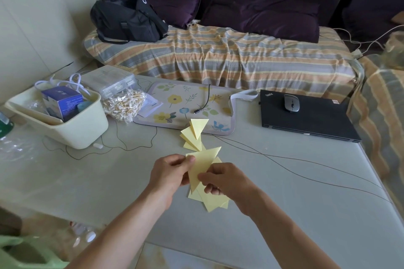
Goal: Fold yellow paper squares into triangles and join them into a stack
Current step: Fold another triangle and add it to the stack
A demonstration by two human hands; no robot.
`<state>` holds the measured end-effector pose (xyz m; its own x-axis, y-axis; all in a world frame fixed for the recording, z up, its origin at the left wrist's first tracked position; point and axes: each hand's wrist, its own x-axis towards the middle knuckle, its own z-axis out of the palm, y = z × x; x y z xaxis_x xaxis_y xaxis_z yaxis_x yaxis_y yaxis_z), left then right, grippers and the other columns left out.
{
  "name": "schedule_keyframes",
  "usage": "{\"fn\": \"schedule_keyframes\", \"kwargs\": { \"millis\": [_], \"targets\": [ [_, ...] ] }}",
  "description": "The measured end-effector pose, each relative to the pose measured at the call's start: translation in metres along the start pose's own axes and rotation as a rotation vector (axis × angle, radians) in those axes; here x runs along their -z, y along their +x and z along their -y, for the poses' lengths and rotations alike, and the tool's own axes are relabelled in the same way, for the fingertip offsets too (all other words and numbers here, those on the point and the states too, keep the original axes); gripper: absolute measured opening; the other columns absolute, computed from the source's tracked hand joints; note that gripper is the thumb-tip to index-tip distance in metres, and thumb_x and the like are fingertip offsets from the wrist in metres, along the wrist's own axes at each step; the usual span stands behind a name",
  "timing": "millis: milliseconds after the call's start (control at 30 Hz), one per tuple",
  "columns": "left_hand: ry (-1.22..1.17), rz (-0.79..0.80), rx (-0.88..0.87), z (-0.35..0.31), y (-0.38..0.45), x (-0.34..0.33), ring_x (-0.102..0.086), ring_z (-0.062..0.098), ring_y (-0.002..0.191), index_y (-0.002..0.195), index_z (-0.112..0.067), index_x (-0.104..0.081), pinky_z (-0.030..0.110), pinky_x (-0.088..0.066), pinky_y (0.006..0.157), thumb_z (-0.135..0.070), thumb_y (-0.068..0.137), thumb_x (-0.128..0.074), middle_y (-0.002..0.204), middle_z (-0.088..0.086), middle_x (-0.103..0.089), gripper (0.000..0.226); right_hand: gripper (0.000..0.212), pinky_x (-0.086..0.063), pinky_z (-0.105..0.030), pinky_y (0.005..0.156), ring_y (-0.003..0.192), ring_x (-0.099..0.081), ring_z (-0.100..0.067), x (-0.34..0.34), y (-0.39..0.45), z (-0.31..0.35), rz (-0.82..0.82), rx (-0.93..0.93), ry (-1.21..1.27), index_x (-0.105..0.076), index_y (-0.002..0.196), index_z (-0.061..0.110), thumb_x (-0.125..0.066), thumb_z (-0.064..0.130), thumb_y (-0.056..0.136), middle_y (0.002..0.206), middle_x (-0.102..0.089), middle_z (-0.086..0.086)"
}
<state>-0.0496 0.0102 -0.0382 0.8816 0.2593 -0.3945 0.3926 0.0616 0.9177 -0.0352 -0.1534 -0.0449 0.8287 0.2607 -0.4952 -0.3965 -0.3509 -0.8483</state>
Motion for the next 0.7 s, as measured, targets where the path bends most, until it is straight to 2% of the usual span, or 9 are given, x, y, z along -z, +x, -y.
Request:
{"fn": "schedule_keyframes", "kwargs": {
  "millis": [67,133,300,367,467,567,700],
  "targets": [
    [0.087,0.021,-0.026,0.0008,-0.0002,-0.0002,-0.071,0.017,0.064,0.089,-0.001,-0.075,0.022,-0.058,0.059,-0.016,0.093,-0.073,0.085,0.016,-0.077,0.016,0.018,-0.054,-0.030,0.077,0.069,-0.059,-0.015,0.0017,0.0007,0.0004,-0.082,0.026,0.068,-0.074,0.087,0.008,-0.072,0.026,0.089,0.070,-0.069,-0.002],
    [0.117,0.029,-0.041,0.0000,-0.0014,-0.0012,-0.070,0.016,0.065,0.090,-0.002,-0.076,0.021,-0.058,0.059,-0.018,0.094,-0.073,0.086,0.014,-0.078,0.016,0.016,-0.051,-0.028,0.072,0.066,-0.057,-0.015,0.0035,0.0002,0.0023,-0.145,0.058,0.109,-0.074,0.087,0.008,-0.072,0.024,0.090,0.068,-0.067,-0.002],
    [0.054,0.000,-0.055,-0.0024,-0.0035,-0.0044,-0.069,0.020,0.073,0.094,-0.007,-0.076,0.030,-0.061,0.072,-0.015,0.095,-0.070,0.088,0.011,-0.077,0.009,0.014,-0.053,-0.028,0.074,0.065,-0.060,-0.014,0.0042,-0.0017,0.0039,-0.118,0.044,0.133,-0.074,0.085,0.007,-0.074,0.021,0.089,0.070,-0.068,-0.003],
    [0.043,-0.022,-0.062,-0.0033,-0.0021,-0.0027,-0.067,0.020,0.072,0.091,-0.005,-0.075,0.027,-0.061,0.070,-0.011,0.093,-0.073,0.084,0.011,-0.074,0.006,0.016,-0.054,-0.028,0.075,0.066,-0.061,-0.015,0.0035,-0.0016,0.0037,-0.118,0.030,0.145,-0.074,0.088,0.005,-0.073,0.021,0.091,0.072,-0.069,-0.005],
    [0.054,-0.021,-0.053,-0.0053,-0.0010,-0.0012,-0.067,0.017,0.069,0.088,-0.003,-0.074,0.022,-0.060,0.065,-0.009,0.092,-0.073,0.082,0.009,-0.074,0.007,0.024,-0.052,-0.029,0.071,0.064,-0.060,-0.015,0.0043,-0.0012,0.0054,-0.203,0.048,0.220,-0.073,0.092,-0.001,-0.065,0.022,0.097,0.071,-0.068,-0.004],
    [0.053,0.004,-0.036,-0.0056,-0.0016,-0.0015,-0.070,0.012,0.066,0.091,-0.002,-0.074,0.020,-0.059,0.062,-0.009,0.094,-0.071,0.083,0.009,-0.075,0.008,0.031,-0.051,-0.029,0.071,0.063,-0.060,-0.015,0.0047,-0.0019,0.0072,-0.250,0.070,0.263,-0.073,0.086,0.004,-0.059,0.028,0.101,0.069,-0.067,-0.003],
    [0.133,0.138,0.013,-0.0056,-0.0026,-0.0004,-0.069,0.018,0.073,0.095,-0.005,-0.074,0.031,-0.062,0.079,-0.008,0.089,-0.076,0.081,0.005,-0.074,0.007,0.034,-0.048,-0.030,0.068,0.061,-0.054,-0.016,0.0039,0.0013,0.0030,-0.337,0.069,0.198,-0.070,0.072,0.015,-0.062,0.034,0.099,0.060,-0.063,0.002]
  ]
}}
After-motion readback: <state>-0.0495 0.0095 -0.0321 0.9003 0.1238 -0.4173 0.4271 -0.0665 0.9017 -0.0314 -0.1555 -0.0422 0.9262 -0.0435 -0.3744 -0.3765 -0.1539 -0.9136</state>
